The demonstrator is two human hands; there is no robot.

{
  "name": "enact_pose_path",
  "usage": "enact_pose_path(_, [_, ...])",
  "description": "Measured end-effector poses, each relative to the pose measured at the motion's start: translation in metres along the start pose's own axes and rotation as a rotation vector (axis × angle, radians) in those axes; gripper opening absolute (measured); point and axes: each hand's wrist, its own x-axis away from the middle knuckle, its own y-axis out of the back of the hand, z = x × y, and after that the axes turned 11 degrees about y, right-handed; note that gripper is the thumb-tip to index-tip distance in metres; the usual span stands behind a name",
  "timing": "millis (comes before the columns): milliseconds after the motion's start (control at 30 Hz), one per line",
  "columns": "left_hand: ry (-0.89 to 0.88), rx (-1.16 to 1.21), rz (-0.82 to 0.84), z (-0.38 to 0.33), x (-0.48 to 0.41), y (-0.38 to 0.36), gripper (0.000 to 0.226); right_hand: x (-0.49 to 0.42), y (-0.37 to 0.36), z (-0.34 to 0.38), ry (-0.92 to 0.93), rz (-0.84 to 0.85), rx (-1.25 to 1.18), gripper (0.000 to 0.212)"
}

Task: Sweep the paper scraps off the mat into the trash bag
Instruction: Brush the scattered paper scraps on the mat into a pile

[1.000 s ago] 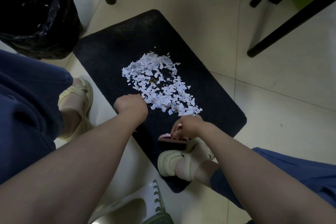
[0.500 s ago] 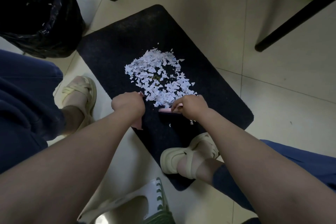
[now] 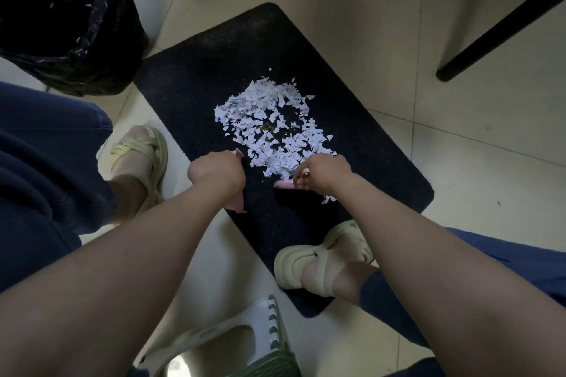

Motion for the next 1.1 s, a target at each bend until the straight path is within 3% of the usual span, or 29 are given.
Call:
enact_pose_path(133, [-0.006, 0.021, -0.017, 0.002, 0.001, 0.001, 0.043, -0.001, -0.014, 0.01, 0.03, 0.164, -0.069, 0.015])
enact_pose_path(300, [-0.007, 0.075, -0.051, 0.004, -0.003, -0.002, 0.036, 0.0, -0.032, 0.007, -0.034, -0.103, -0.029, 0.017])
enact_pose_path(533, [0.034, 0.12, -0.012, -0.008, -0.039, 0.01, 0.02, -0.004, -0.02, -0.007, -0.192, -0.387, -0.392, 0.019])
enact_pose_path(833, [-0.032, 0.098, 0.009, -0.006, -0.045, 0.022, 0.03, -0.03, -0.009, 0.014, -0.253, -0.474, -0.737, 0.021])
enact_pose_path(967, [-0.004, 0.137, 0.025, 0.005, -0.041, 0.021, 0.05, -0.035, -0.005, 0.029, -0.27, -0.471, -0.732, 0.022])
enact_pose_path(1100, [0.007, 0.162, -0.005, 0.006, -0.04, 0.029, 0.04, -0.029, -0.002, 0.034, -0.464, -0.597, -0.708, 0.034])
